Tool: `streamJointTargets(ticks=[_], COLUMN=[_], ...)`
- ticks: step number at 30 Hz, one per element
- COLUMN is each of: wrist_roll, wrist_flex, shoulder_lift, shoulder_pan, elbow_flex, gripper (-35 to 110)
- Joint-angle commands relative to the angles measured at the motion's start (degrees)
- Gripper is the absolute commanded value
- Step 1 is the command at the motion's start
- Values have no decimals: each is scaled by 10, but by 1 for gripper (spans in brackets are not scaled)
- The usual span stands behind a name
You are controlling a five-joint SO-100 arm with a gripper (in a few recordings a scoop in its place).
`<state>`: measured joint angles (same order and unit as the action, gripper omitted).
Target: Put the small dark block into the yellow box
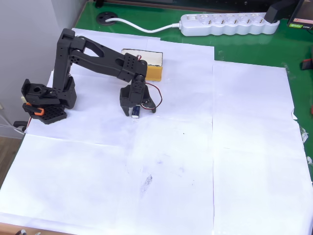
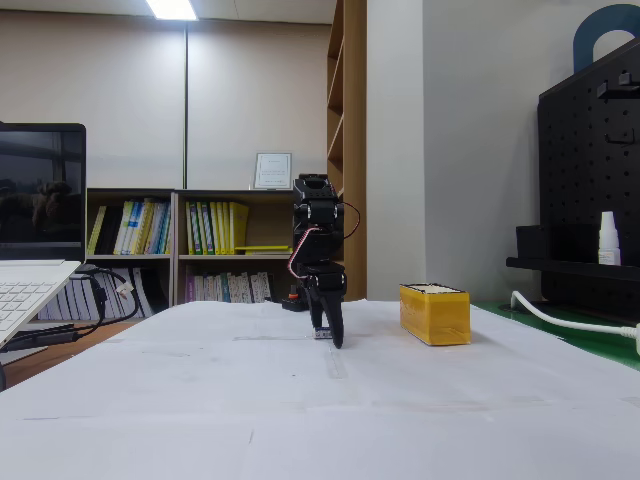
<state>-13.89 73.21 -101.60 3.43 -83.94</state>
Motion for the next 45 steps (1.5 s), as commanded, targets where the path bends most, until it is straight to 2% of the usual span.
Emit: streamJointTargets(ticks=[1, 35, 45], wrist_roll=[-30, -51, -44], wrist_flex=[-29, -39, 7], shoulder_lift=[46, 76, 120], shoulder_pan=[29, 33, 28], elbow_flex=[10, 14, -15], gripper=[0, 0, 0])
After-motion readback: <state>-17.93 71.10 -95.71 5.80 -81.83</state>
